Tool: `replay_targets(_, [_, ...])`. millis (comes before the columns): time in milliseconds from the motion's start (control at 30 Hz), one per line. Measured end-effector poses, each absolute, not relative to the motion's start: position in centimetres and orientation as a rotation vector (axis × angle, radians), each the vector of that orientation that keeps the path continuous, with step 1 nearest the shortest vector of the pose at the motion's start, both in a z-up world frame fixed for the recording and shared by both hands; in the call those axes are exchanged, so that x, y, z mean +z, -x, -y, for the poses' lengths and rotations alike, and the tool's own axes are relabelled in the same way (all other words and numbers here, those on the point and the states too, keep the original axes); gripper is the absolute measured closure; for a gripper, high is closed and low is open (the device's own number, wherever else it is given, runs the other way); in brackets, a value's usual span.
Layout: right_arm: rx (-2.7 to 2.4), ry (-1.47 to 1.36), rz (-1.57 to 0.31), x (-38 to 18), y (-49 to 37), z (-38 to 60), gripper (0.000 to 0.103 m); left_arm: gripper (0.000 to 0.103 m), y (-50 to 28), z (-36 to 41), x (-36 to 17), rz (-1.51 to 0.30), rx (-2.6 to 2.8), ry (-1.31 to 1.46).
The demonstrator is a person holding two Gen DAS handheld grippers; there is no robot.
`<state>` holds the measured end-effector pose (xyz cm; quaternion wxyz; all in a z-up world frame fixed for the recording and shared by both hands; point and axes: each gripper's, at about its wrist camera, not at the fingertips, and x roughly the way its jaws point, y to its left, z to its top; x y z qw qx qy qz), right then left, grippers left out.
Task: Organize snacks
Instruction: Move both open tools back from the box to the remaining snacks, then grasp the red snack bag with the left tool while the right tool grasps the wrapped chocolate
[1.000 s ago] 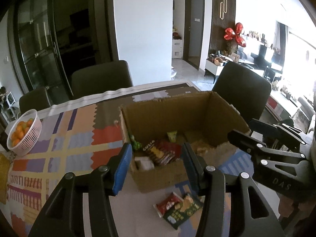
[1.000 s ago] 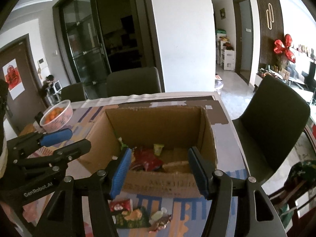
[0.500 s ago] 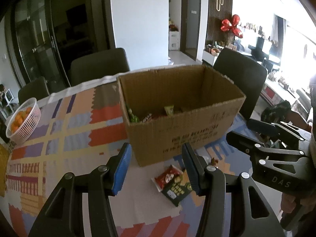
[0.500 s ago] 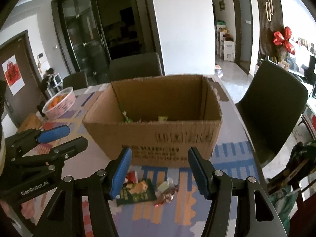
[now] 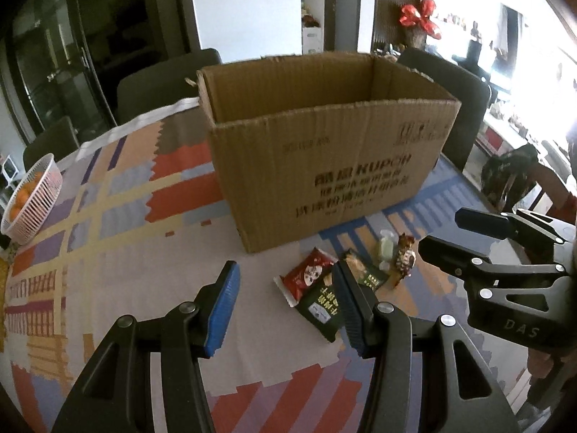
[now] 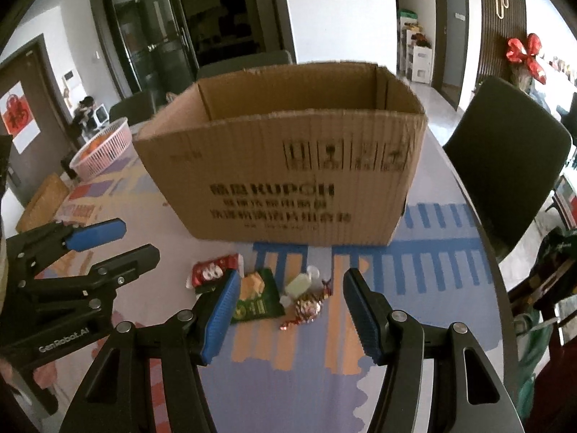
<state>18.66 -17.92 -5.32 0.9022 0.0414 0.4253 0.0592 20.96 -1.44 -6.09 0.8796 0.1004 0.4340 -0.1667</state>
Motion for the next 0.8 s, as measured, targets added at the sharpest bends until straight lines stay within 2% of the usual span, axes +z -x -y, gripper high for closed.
replay_targets(300, [0.112, -0.093, -0.945, -8.1, -19.0, 17.9, 0.044, 0.051, -22.0, 1.5, -9.2, -0.964, -0.371, -0.227])
replay_targets(800, [0.095, -0.106, -1.017, -10.9, -20.3, 17.6, 0.052, 0.051, -24.6, 2.6, -12.3, -1.015, -0.407, -0.238])
